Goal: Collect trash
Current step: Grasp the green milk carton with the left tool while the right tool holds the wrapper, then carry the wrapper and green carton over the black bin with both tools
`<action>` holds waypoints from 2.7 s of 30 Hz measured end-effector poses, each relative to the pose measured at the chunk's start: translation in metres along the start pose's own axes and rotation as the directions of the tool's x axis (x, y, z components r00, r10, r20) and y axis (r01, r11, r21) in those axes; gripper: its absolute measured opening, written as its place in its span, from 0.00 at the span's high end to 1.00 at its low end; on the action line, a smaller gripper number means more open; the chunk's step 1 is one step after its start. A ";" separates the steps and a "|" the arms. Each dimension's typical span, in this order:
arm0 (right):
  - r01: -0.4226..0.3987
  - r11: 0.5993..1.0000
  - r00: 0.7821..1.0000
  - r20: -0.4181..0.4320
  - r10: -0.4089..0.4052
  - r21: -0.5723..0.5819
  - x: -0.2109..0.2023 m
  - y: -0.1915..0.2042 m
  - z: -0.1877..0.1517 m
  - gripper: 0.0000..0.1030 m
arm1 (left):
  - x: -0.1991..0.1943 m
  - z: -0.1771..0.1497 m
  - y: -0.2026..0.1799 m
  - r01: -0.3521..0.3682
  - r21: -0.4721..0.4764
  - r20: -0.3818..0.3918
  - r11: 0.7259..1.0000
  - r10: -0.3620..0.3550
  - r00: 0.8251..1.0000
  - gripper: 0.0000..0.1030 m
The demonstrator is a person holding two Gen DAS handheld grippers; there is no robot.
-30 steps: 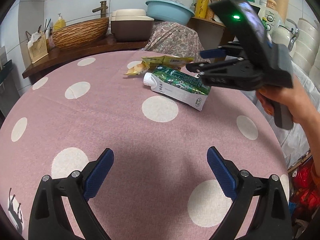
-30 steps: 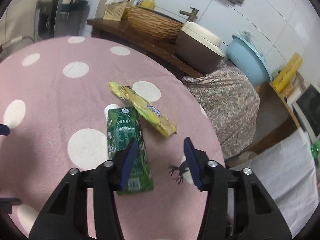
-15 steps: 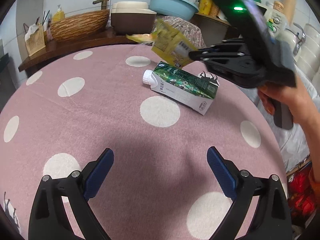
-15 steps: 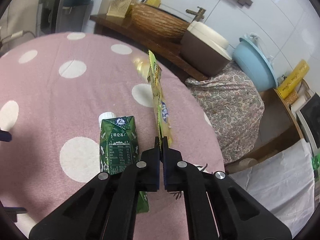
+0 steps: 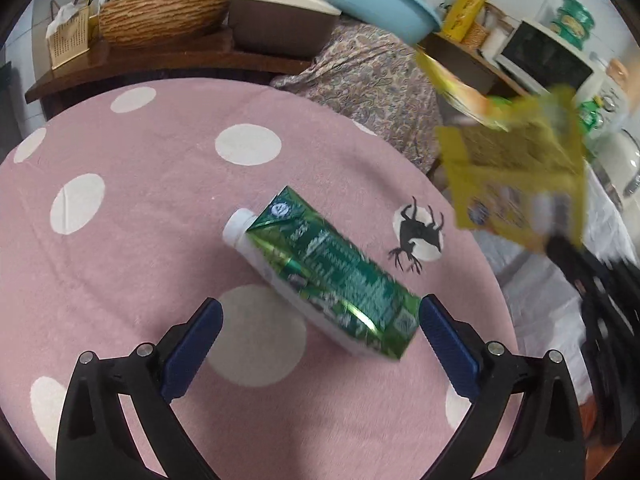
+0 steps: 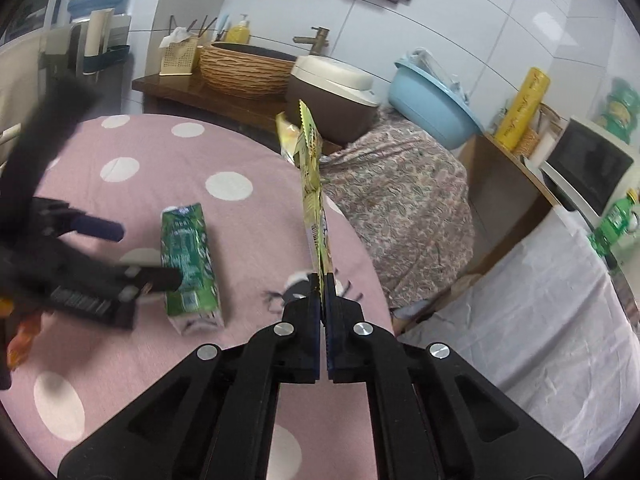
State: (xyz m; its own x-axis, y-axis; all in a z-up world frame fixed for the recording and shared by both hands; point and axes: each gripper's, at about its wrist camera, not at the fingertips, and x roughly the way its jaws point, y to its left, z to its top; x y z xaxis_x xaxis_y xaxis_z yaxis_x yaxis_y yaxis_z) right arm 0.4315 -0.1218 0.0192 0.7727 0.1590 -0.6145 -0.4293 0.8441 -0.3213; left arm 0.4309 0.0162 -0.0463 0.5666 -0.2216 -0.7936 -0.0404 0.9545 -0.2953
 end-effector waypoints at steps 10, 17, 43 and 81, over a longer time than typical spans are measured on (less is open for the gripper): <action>0.022 0.999 1.000 -0.010 -0.022 0.045 -0.023 -0.021 -0.046 0.98 | 0.035 0.020 -0.021 -0.121 0.006 -0.075 0.993 0.121 0.990 0.06; 0.008 0.996 1.000 0.003 -0.008 0.093 -0.037 -0.024 -0.069 0.98 | 0.051 0.023 -0.038 -0.206 0.118 -0.097 0.971 0.217 0.971 0.26; -0.098 0.942 0.986 0.161 0.048 0.321 -0.130 -0.023 -0.148 0.98 | -0.063 -0.097 -0.083 -0.005 0.341 0.107 0.940 -0.033 0.994 0.53; 0.180 0.685 0.967 -0.255 0.009 0.706 0.024 -0.145 -0.363 0.97 | -0.012 -0.170 -0.259 0.217 0.552 -0.060 0.805 -0.222 0.973 0.52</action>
State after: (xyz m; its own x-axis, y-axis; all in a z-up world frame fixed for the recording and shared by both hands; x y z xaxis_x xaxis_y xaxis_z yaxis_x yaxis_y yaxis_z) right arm 0.3425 -0.4260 -0.2104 0.6236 0.0307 -0.7811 0.1751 0.9683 0.1779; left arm 0.2944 -0.2624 -0.0510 0.5113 -0.4390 -0.7388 0.5447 0.8305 -0.1166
